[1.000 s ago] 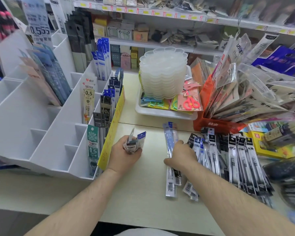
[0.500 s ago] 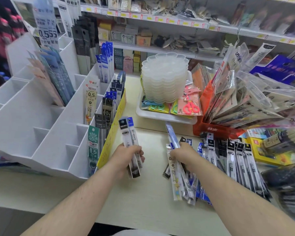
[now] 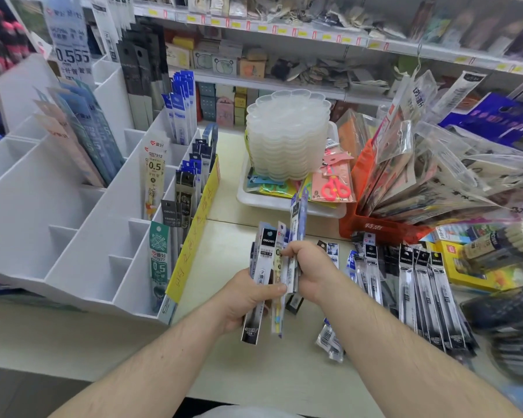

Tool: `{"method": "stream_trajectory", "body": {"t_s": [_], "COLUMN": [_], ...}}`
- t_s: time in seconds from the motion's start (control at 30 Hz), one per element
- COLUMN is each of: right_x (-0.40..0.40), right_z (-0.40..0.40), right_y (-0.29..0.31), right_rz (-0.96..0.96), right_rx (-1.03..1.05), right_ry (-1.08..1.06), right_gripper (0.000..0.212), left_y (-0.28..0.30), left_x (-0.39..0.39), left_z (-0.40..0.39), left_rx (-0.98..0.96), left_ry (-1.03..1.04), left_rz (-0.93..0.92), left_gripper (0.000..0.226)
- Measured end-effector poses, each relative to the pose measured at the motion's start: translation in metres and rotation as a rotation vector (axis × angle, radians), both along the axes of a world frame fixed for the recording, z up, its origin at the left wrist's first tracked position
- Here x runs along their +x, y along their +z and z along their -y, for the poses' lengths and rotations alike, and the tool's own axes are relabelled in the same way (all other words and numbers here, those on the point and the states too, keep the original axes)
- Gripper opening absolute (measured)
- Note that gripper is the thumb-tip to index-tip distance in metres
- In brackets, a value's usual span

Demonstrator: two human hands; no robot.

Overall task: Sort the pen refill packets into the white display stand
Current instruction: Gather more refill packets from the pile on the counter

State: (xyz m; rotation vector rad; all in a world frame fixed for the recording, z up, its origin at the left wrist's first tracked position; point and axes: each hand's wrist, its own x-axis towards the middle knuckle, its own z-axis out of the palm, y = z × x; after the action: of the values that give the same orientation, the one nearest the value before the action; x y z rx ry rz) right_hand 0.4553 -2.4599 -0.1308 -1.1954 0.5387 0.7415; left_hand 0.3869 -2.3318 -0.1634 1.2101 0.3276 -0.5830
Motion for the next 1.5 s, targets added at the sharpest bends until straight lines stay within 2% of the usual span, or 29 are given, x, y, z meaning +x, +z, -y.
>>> {"method": "stream_trajectory", "body": {"t_s": [0.1,0.23,0.33,0.43,0.57,0.63,0.73,0.77,0.87,0.93,1.0,1.07,1.13,1.2,1.23,1.27,1.33,1.4,1.47,1.5], "right_x": [0.0,-0.002,-0.002,-0.007,-0.016,-0.016,-0.014,-0.013,-0.012,-0.012,-0.01,-0.014,-0.022,-0.031,-0.037,-0.041,-0.049,-0.054,-0.058,-0.059], "right_z": [-0.007,-0.013,-0.009,-0.008,-0.018,-0.024,-0.031,-0.032,-0.035,-0.035,-0.031,-0.025,-0.022,-0.024,-0.026,-0.029,-0.031,-0.03,-0.026,-0.022], "right_y": [0.0,0.002,0.001,0.003,0.012,0.015,0.021,0.023,0.027,0.025,0.018,0.01,0.007,0.007,0.006,0.003,0.002,0.005,0.006,0.007], "right_rz": [-0.022,-0.017,0.009,0.048,0.141,0.14,0.012,-0.031,-0.049,0.019,0.175,0.316,0.43,0.571,0.642,0.719,0.841,0.912,0.948,0.937], "right_rx": [0.068,0.106,0.044,-0.059,-0.039,0.006,0.179,0.256,0.311,0.187,-0.112,-0.41,-0.554,-0.657,-0.688,-0.706,-0.732,-0.751,-0.729,-0.713], "right_ry": [-0.029,-0.06,-0.07,-0.058,0.0,-0.032,-0.137,-0.152,-0.152,-0.154,-0.067,0.098,0.222,0.395,0.497,0.584,0.695,0.749,0.87,0.938], "right_gripper": [0.027,0.033,0.037,0.033,0.03,0.031,0.027,0.026,0.027,0.024,0.024,0.024,0.025,0.031,0.044,0.062,0.089,0.092,0.091,0.097], "left_y": [-0.004,-0.004,-0.003,-0.006,-0.004,-0.006,-0.01,-0.012,-0.016,-0.017,-0.016,-0.015,-0.009,0.002,0.008,0.013,0.02,0.023,0.02,0.019], "left_x": [0.0,-0.001,-0.001,0.002,0.009,0.01,0.006,0.004,0.001,0.002,0.002,0.004,0.007,0.01,0.012,0.013,0.014,0.014,0.012,0.011], "left_z": [-0.003,-0.008,-0.019,-0.03,-0.029,-0.029,-0.032,-0.033,-0.033,-0.037,-0.044,-0.048,-0.047,-0.043,-0.04,-0.037,-0.03,-0.027,-0.027,-0.028], "left_rx": [0.066,0.113,0.101,0.06,0.088,0.1,0.149,0.168,0.253,0.324,0.354,0.244,0.095,-0.035,-0.073,-0.09,-0.086,-0.061,-0.039,-0.002], "left_ry": [0.028,0.079,0.144,0.28,0.312,0.297,0.155,0.088,0.032,0.061,0.131,0.267,0.39,0.421,0.391,0.356,0.342,0.402,0.439,0.45], "left_rz": [0.019,0.003,-0.047,-0.117,-0.05,0.056,0.189,0.201,0.201,0.191,0.156,0.087,0.05,0.076,0.114,0.157,0.204,0.193,0.195,0.211], "left_gripper": [0.043,0.04,0.028,0.023,0.01,0.022,0.065,0.072,0.053,0.039,0.025,0.018,0.02,0.047,0.064,0.07,0.052,0.033,0.025,0.021]}}
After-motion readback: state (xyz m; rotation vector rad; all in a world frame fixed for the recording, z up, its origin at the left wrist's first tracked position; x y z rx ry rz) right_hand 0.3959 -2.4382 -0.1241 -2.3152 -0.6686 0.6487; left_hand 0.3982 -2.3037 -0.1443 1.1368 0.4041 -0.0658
